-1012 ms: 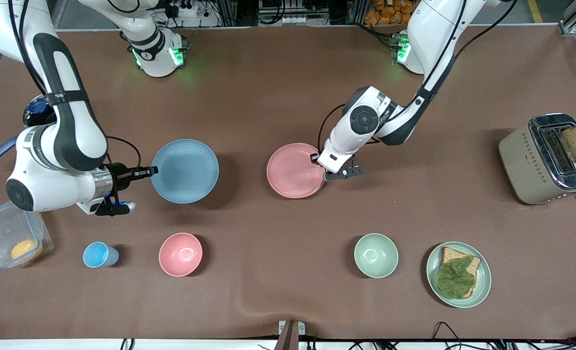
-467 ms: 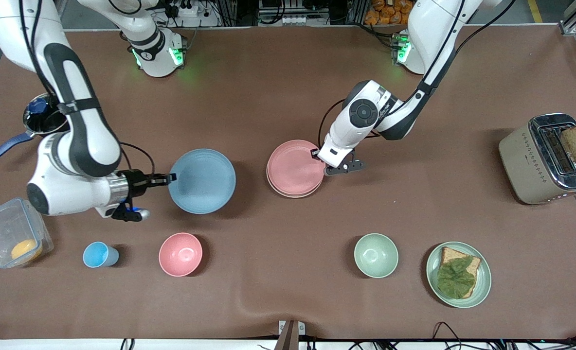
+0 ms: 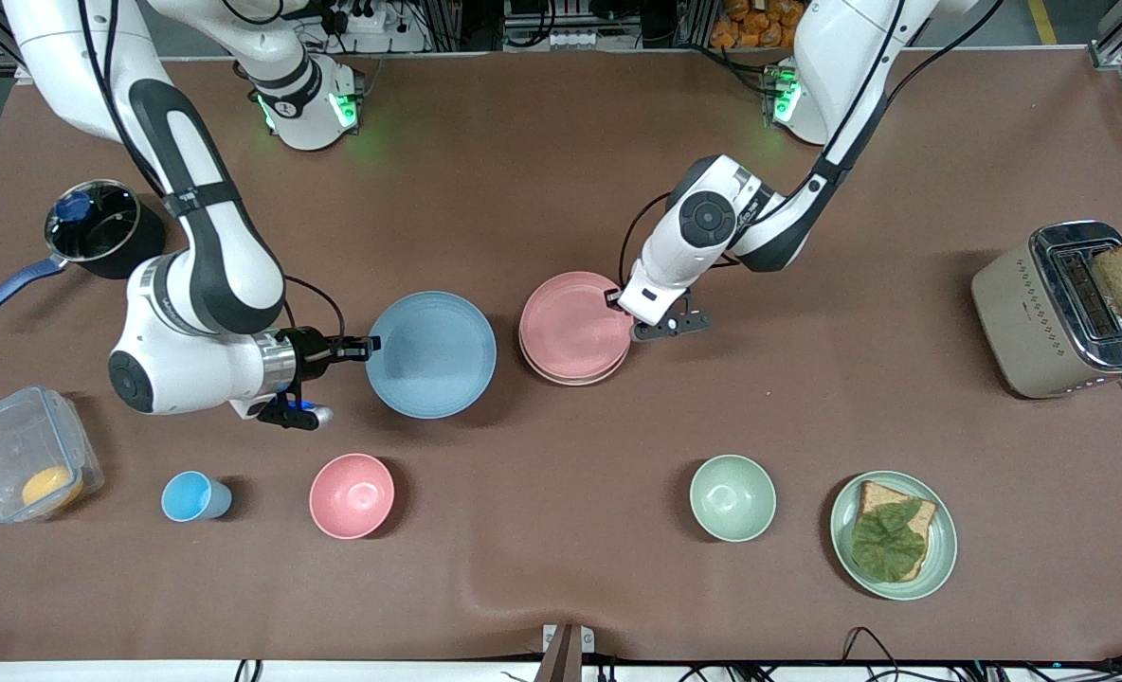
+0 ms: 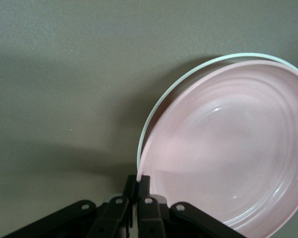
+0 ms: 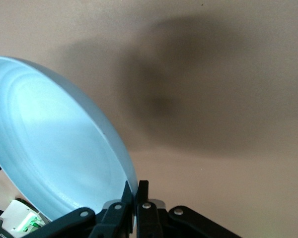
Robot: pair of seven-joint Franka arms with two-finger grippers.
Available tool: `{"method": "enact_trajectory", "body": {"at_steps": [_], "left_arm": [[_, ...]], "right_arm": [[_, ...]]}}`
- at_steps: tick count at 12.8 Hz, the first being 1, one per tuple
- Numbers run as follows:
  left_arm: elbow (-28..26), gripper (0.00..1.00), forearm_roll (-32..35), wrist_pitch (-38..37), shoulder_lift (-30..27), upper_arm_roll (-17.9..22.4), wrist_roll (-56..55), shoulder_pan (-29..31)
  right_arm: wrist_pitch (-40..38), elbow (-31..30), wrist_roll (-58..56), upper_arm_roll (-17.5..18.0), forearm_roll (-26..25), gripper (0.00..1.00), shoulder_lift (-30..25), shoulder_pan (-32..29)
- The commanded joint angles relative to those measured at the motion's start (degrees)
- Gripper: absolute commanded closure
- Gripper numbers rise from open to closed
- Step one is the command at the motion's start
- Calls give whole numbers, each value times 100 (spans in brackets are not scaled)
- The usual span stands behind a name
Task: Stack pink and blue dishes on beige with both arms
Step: 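Release the pink plate with the left gripper while the right carries the blue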
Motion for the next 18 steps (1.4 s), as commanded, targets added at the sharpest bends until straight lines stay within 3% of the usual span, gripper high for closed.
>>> {"method": "enact_trajectory", "body": {"at_steps": [1, 2, 7, 9, 12, 15, 17, 18], "left_arm": [[4, 20, -167, 15, -165, -6, -120, -43], [92, 0, -158, -89, -261, -14, -269, -52], [1689, 0, 183, -2854, -1183, 73, -244, 368], [1929, 0, 561, -3655, -1841, 73, -130, 633], [1947, 0, 1282, -3852, -2467, 73, 211, 1106], [1947, 0, 1275, -4604, -2863, 82, 1326, 1748], [1991, 0, 1100, -4643, -3013, -22, 2003, 2650], [2034, 0, 794, -4643, -3057, 90, 2476, 2698]], "right_arm": [[-8, 11, 71, -3, 299, 100, 86, 151], [71, 11, 202, -3, 309, 100, 95, 213], [641, -287, 606, -3, 493, 100, 95, 792], [1063, -428, 992, -3, 493, 100, 86, 1196], [1485, -429, 1599, -11, 485, 100, 95, 1680], [1819, -429, 2003, -20, 476, 100, 156, 2058], [2005, -437, 2180, -29, 450, 100, 235, 2226], [2040, -437, 2215, -29, 441, 100, 270, 2270]]}}
